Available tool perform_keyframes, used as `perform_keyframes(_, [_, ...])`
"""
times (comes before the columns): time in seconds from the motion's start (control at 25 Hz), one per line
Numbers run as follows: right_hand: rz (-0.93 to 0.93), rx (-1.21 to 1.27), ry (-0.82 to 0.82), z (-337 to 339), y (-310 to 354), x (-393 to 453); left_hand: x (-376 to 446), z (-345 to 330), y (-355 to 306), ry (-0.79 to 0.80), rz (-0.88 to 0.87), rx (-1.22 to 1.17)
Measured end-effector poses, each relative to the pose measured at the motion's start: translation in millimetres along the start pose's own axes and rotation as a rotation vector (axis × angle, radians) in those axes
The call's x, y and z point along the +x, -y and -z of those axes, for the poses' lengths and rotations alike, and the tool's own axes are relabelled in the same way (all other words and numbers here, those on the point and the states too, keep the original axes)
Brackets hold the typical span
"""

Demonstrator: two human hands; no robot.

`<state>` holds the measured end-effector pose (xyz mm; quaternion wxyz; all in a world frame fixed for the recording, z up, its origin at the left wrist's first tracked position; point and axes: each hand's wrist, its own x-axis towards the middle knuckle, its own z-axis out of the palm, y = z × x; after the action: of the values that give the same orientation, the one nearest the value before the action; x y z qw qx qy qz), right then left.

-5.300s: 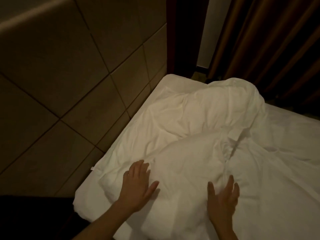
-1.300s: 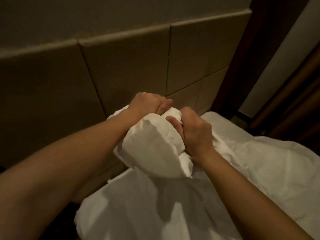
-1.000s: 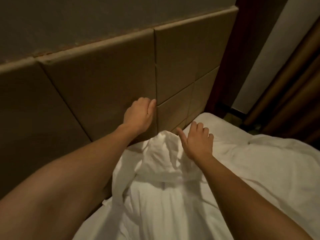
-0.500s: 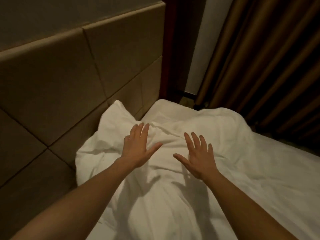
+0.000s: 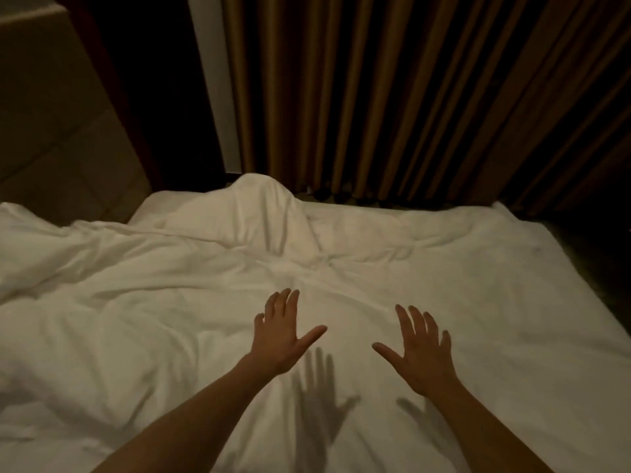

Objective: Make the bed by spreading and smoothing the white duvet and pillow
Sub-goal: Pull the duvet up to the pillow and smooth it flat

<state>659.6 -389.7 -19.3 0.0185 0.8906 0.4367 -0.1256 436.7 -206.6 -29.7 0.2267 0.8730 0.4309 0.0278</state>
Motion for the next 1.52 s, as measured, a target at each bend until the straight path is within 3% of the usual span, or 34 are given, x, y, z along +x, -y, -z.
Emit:
perform_keyframes(0.24, [-0.113, -0.025, -0.008, -9, -268, -111, -82, -135, -187, 0.134, -0.001, 0.085])
perform_keyframes(0.36, [-0.166, -0.049, 0.015, -1, -356, -142, -107, -162, -275, 0.115, -0.087, 0.097])
perform_keyframes(0.56, [-0.164, -0.029, 0.026, -5, -436, -200, -147, -204, -400, 0.085, -0.185, 0.042])
perform_keyframes(0.88, [-0.125, -0.050, 0.093, -25, -558, -260, -227, -291, -500, 0.158, -0.065, 0.025])
perform_keyframes(1.08, [-0.171, 0.075, 0.124, -27, -658, -226, -195, -332, -581, 0.125, -0.016, 0.047])
perform_keyframes(1.28, [-0.226, 0.225, 0.134, -31, -787, -141, -107, -394, -696, 0.087, 0.071, 0.087])
perform_keyframes(1.52, [-0.297, 0.446, 0.200, -67, -882, -46, -29, -466, -806, 0.113, 0.108, 0.121])
